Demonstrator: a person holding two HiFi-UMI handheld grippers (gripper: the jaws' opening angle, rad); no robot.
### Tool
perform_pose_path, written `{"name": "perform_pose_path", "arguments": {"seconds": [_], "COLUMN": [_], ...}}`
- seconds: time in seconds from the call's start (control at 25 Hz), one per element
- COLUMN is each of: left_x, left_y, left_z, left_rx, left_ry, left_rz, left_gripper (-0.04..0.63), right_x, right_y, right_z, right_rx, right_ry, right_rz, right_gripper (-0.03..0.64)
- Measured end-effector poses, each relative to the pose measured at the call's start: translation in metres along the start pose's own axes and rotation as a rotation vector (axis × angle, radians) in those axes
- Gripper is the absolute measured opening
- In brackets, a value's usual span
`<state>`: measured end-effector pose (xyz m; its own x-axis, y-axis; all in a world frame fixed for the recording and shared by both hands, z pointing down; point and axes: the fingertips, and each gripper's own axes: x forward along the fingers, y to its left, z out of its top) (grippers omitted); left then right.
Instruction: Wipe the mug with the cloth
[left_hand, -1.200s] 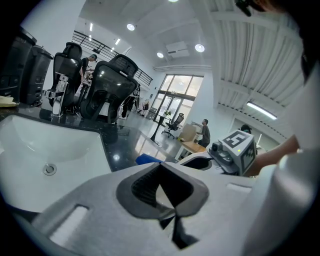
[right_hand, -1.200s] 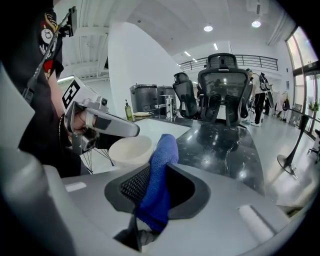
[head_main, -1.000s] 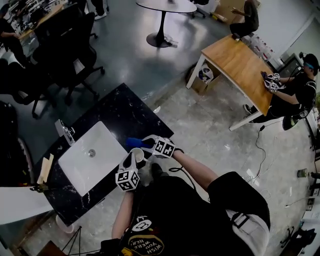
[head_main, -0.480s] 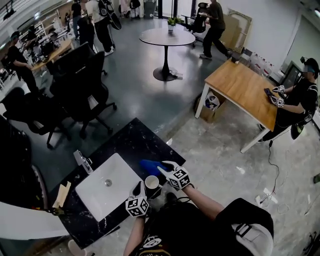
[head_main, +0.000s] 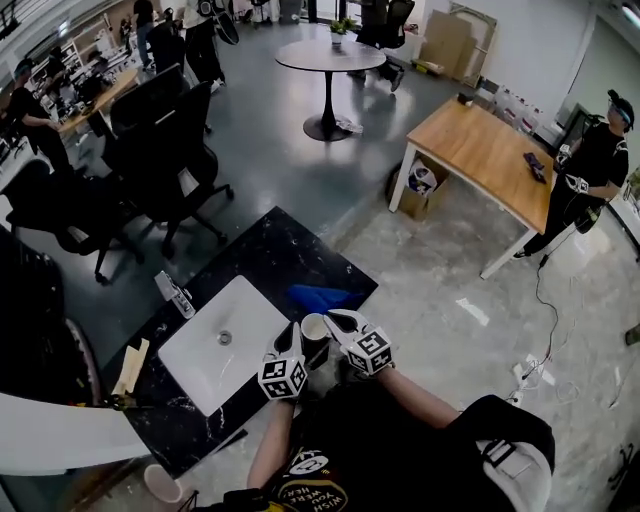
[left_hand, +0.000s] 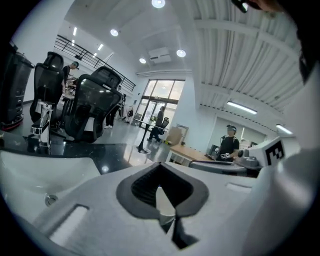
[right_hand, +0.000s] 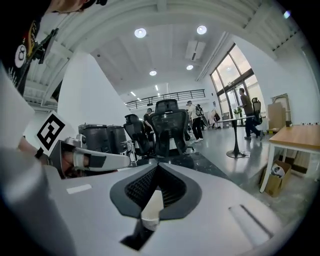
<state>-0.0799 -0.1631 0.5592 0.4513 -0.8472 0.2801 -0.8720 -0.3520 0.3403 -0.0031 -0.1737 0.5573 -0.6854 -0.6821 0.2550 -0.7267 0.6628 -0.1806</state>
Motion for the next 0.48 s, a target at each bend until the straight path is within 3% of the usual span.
{"name": "perform_pose_path", "arguments": {"seconds": [0.24, 0.48], "left_x": [-0.018, -0.032], "left_y": [-0.014, -0.001], "left_z": [-0.01, -0.021], "left_rx": [0.053, 0.053], "left_ry": [0.016, 0.058], "left_rz": [-0.073, -0.066], "left_gripper": [0.003, 0.004], "right_x": [-0.011, -0.019], "right_y": [0.027, 0.033], "right_z": [-0.006, -0.013], "right_rx": [-0.012, 0.015], "right_ry": [-0.026, -0.036], "right_rz": [-0.037, -0.078], "right_gripper": [0.002, 0.002]}}
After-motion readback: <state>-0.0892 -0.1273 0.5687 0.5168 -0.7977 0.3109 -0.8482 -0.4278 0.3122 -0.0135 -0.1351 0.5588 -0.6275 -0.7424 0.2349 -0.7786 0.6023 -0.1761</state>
